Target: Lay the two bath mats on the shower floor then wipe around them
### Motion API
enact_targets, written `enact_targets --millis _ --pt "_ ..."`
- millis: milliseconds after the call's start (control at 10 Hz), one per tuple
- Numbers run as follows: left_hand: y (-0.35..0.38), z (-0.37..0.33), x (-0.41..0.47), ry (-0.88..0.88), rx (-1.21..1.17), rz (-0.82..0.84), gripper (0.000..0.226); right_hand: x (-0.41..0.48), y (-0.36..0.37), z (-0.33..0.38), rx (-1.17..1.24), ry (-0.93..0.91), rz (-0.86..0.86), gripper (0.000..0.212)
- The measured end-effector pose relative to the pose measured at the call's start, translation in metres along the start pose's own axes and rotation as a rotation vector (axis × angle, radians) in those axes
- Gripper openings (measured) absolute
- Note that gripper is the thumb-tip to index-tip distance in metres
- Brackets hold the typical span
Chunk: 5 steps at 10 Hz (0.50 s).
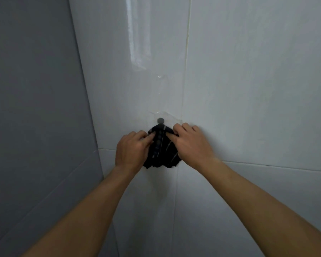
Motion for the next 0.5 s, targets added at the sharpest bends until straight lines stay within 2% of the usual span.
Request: enact_targets --millis 100,200,300,500 --pt "0.0 -0.004 -0.008 -0.016 -0.064 0.067 0.022 -0.003 0.002 0.004 0.029 0.013 0.048 0.034" --pt "-0.007 -0.003 -0.009 -0.152 -0.1 0.097 0.016 -0.005 0.001 0.007 0.035 0.026 0.089 0.027" --pt "-0.014 -0.001 -0.007 -0.26 -0.12 0.061 0.019 -0.007 -0.004 0.007 0.075 0.053 0.084 0.034" --pt "-0.025 0.004 -0.001 -0.316 -0.066 0.035 0.031 -0.006 -0.025 0.006 0.096 0.07 0.019 0.041"
Point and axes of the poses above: each hand's wrist, its own x-axis towards the middle knuckle, its own y-axis out of the palm, z = x × y, the point moved 5 cm from there along x, towards the middle knuckle, and after that the axes turned 10 degrees about -y, right-handed, at the moved point
